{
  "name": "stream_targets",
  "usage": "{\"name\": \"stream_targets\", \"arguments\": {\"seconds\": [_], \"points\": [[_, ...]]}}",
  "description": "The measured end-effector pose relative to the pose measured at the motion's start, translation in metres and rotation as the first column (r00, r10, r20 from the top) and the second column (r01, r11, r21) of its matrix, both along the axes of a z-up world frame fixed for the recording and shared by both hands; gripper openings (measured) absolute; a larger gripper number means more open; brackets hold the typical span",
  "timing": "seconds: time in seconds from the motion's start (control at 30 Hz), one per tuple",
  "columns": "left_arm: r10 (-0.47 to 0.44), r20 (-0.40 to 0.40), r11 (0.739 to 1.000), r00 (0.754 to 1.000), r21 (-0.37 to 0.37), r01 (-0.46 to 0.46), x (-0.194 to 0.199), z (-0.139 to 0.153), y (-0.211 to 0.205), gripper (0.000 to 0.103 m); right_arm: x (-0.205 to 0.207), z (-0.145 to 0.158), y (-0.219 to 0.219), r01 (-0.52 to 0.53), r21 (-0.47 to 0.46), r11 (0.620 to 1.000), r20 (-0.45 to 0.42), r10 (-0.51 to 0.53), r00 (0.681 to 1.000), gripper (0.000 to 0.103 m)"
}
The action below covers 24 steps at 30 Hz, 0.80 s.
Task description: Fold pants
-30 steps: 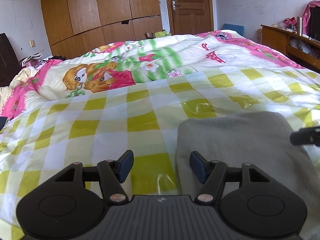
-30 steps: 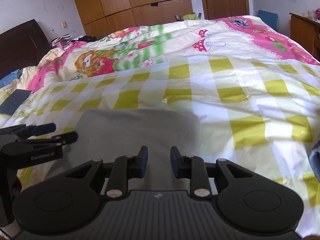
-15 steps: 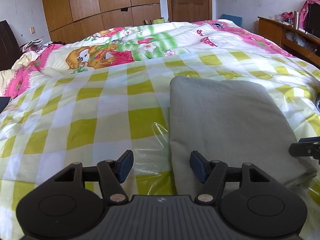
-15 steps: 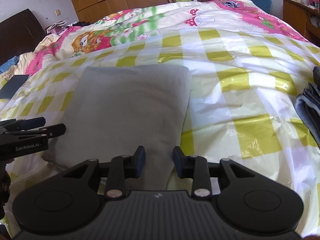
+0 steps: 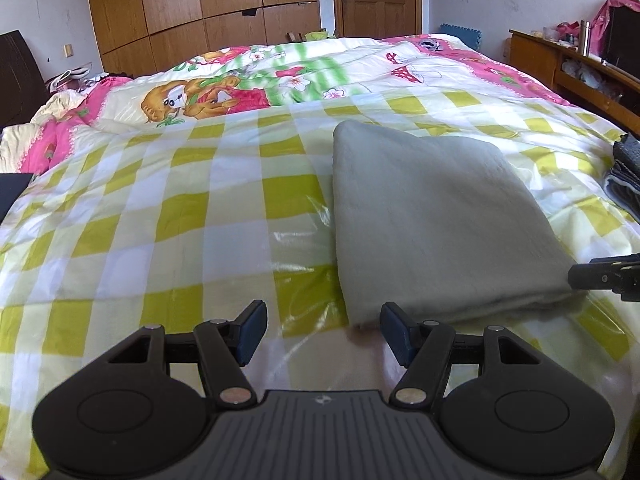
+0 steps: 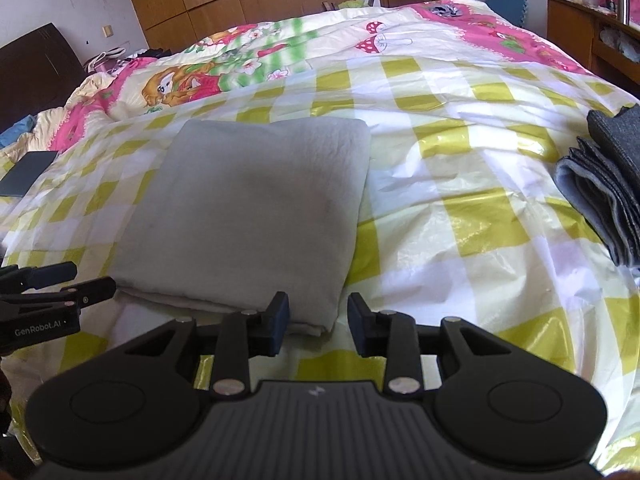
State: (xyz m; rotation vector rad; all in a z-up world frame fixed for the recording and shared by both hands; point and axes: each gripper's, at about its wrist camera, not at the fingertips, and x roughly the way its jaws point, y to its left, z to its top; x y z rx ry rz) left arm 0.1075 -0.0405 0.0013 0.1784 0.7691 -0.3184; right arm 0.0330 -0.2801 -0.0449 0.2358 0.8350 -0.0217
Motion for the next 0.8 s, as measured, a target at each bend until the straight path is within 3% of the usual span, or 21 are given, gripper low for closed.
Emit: {"name": "stream_targets", "arguments": {"seconds": [0.4, 0.8], "points": [[-0.026, -0.014, 0.999, 1.000, -0.048, 0.025, -0.056, -0.007, 0.004, 0.076, -0.047, -0.001, 0.022, -0.010, 0.031, 0.999, -0.002, 0.010, 1.000, 0.033], [-0.028, -0.019, 0.997, 0.999, -0.073, 0.026, -0.084, -0.005, 0.005, 0.076, -0.074, -0.001, 0.040, -0.048, 0.049, 0.998, 0.000, 0.048, 0.999, 0.034]]}}
